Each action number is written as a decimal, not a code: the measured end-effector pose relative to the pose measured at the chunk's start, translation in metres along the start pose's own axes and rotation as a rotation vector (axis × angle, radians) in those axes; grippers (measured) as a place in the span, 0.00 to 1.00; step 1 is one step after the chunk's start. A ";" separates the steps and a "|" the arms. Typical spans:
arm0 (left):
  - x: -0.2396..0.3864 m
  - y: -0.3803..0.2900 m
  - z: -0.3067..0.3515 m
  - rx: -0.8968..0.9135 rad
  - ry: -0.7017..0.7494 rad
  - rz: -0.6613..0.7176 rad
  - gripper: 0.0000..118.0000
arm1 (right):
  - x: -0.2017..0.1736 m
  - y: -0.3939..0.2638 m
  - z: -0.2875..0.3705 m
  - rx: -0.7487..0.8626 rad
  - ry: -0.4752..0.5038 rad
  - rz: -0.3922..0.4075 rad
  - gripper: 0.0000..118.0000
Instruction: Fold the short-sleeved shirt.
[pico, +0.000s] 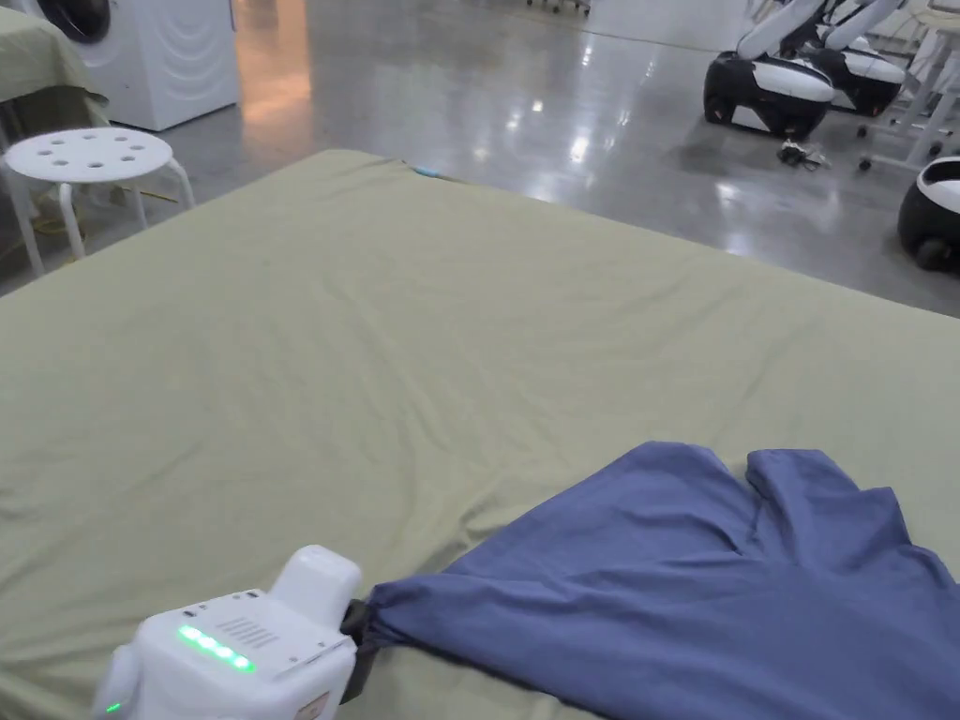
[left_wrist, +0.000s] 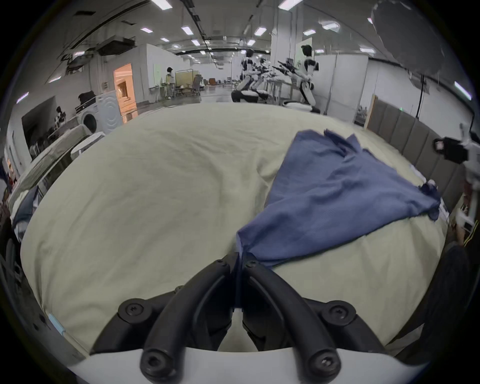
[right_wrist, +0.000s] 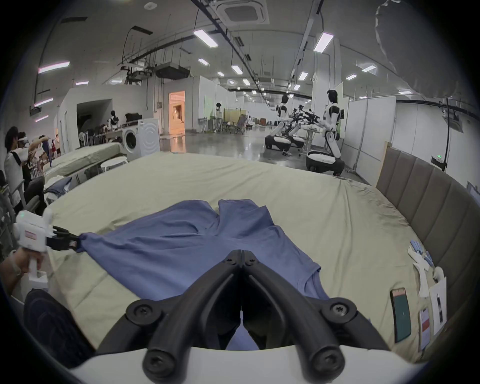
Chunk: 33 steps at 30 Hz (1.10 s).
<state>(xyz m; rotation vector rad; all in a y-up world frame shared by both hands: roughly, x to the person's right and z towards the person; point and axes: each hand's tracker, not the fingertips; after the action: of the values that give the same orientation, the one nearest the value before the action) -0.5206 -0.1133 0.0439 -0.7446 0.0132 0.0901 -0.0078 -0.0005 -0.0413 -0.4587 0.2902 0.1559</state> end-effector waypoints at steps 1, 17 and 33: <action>-0.001 0.002 0.007 0.029 -0.020 0.018 0.04 | 0.003 0.007 -0.014 -0.025 -0.004 0.012 0.00; 0.005 0.021 0.015 0.067 -0.060 0.046 0.04 | 0.101 0.024 -0.305 -0.298 -0.057 -0.163 0.97; 0.017 0.051 -0.015 0.059 -0.081 0.094 0.04 | 0.061 0.039 -0.249 -0.296 -0.010 -0.076 0.06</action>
<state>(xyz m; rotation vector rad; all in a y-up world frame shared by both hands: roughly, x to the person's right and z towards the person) -0.5075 -0.0853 -0.0024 -0.6812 -0.0260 0.2091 -0.0177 -0.0746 -0.2892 -0.7617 0.2404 0.1268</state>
